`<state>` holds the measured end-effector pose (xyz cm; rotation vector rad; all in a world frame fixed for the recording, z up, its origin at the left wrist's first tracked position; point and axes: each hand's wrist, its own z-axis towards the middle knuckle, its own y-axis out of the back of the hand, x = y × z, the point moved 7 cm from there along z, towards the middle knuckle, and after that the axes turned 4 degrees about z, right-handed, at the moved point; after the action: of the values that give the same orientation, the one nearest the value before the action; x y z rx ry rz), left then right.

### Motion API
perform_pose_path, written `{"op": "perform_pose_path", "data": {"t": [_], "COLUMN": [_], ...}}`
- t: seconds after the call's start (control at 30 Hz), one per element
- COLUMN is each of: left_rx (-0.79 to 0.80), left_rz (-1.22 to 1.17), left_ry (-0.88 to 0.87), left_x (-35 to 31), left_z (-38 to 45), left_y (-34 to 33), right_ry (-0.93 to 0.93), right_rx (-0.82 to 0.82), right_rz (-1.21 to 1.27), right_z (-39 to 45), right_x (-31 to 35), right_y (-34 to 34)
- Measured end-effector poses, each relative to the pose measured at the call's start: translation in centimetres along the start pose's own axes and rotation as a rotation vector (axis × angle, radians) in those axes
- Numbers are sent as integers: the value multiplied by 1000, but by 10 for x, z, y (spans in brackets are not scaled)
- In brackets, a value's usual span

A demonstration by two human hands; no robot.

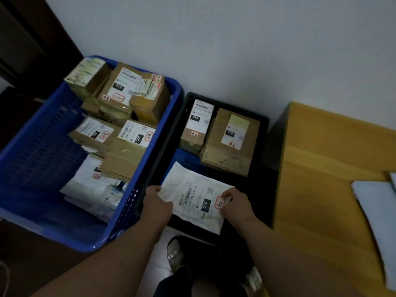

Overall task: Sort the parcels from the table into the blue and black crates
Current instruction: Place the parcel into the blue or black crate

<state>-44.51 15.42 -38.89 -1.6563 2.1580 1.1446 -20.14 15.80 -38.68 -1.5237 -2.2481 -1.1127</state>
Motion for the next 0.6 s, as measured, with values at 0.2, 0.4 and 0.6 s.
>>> {"op": "perform_pose_path", "data": {"t": [0.2,0.4,0.6], "left_rx": [89,221,171], "left_rz": [95,245,214], "left_ry": [69,95,64], "left_x": [11,2,-13], "left_z": [25,17,1], "left_y": [-8,-15,-31], "right_ry": [-24,-41,-31], "right_rx": [45,292,274], "right_rz": [-54,-174,-164], "right_z": [20,6,-7], "right_x": [-10,-15,-9], "right_y": [-24,-38,-9]}}
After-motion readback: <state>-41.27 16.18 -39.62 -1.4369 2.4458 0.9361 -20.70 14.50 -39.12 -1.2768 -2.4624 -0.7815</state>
